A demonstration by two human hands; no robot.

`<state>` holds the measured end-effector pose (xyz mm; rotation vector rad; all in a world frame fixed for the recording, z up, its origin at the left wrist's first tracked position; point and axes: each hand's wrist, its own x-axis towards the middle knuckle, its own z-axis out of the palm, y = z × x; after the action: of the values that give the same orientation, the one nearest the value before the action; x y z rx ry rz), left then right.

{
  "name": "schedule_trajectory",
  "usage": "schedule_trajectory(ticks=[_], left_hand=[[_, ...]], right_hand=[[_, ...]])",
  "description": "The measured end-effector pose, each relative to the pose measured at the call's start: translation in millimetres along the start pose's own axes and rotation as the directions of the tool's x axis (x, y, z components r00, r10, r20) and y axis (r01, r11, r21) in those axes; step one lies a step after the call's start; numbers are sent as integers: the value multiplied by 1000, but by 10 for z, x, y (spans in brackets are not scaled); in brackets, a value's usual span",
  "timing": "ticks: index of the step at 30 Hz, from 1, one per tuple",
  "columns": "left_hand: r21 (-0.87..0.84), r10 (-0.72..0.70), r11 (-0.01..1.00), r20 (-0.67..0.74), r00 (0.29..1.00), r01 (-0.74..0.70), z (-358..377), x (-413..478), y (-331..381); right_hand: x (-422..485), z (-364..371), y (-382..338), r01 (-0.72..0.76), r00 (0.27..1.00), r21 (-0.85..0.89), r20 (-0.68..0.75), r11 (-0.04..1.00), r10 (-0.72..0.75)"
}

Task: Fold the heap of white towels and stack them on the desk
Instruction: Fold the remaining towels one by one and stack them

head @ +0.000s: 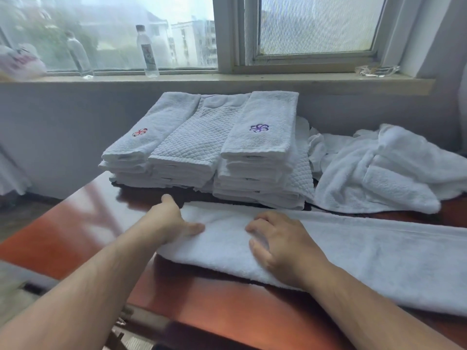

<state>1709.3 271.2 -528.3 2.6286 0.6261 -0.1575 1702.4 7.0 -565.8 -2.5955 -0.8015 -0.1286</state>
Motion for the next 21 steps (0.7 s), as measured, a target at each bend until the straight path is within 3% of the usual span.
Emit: schedule_trajectory(ticks=[5,9,13,21], left_hand=[[-181,60,981,-34,998,-66,64,-19,-180],[-385,117,906,-173,978,-177,183,-145,-350],[-448,198,833,-305,931,-324,272,-260,-485],[-424,365,806,-193,911,-413,195,-275,-579]], right_hand=[[-69,-15,-15,-5,1000,5,-16,1000,5],[-145,-3,-59,-11,1000,-23,-23,1000,10],[-246,15,-136,-12,999,-43,-34,999,10],[-292,-20,-282,11,1000,-154,1,988,-11]])
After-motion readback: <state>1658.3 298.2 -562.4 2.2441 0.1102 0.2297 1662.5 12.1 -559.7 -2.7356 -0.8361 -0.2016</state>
